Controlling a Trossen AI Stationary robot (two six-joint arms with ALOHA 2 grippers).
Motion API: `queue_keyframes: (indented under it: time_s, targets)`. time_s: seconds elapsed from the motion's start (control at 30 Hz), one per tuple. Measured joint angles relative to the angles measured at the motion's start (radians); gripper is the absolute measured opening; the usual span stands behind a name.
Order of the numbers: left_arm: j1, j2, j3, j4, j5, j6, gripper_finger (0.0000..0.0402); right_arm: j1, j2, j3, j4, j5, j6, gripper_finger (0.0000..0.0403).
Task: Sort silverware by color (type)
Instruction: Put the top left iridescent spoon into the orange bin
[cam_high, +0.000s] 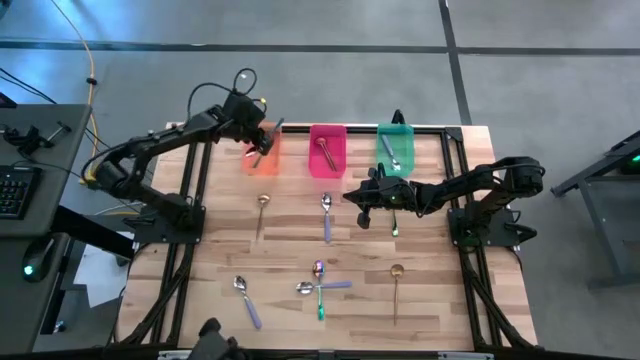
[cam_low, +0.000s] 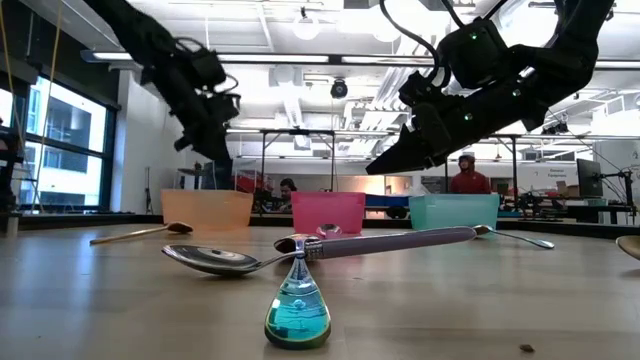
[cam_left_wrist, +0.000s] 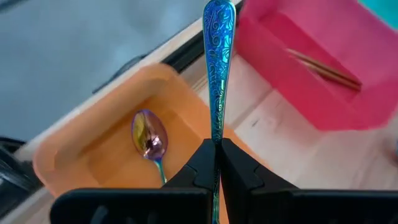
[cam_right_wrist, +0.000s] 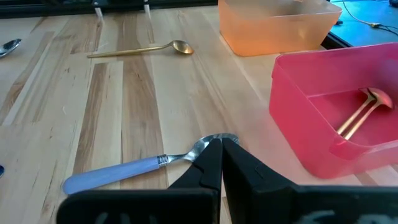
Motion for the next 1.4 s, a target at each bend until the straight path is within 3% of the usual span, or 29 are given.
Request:
queue_keyframes:
  time_s: [0.27,1.0,1.4]
  targets:
    - [0.034,0.098,0.0,0.017,0.029,-0.03,0.0001,0.0,0.0,0.0,0.0,0.0,-0.002,0.0]
    - [0.054,0.112,-0.005,0.024,0.006,-0.081,0.0001,0.0,0.0,0.0,0.0,0.0,-0.002,0.0]
    - [0.067,0.187,-0.005,0.031,0.005,-0.09,0.0001,0.0,0.0,0.0,0.0,0.0,-0.002,0.0]
